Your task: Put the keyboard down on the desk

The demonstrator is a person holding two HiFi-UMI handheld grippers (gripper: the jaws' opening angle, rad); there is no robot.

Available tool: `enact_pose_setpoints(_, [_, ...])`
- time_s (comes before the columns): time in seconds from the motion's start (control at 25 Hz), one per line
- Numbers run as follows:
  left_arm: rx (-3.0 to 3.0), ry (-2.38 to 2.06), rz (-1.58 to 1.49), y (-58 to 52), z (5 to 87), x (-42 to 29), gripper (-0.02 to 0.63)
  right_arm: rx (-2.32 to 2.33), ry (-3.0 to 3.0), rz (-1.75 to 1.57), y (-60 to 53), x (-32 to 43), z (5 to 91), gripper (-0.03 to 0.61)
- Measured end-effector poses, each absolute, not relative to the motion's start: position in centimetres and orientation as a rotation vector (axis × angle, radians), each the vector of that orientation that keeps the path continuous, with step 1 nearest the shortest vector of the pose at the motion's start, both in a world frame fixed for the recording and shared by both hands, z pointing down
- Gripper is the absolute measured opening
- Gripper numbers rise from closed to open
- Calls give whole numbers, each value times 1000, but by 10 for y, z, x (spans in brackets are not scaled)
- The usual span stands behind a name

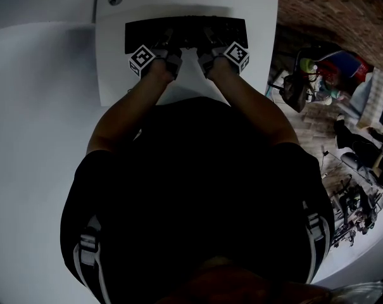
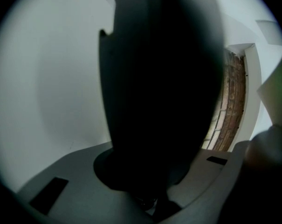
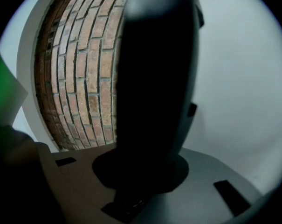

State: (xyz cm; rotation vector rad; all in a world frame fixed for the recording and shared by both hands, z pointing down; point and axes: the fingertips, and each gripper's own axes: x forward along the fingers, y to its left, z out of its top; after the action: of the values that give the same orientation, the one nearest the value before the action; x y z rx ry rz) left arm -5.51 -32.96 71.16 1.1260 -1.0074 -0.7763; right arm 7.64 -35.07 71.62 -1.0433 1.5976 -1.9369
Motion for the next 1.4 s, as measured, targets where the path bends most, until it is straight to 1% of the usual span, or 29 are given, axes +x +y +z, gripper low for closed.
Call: enact_pose_setpoints(1.4, [1006, -966, -641, -337, 775, -60, 90, -1163, 1468, -2065, -358, 72, 781, 103])
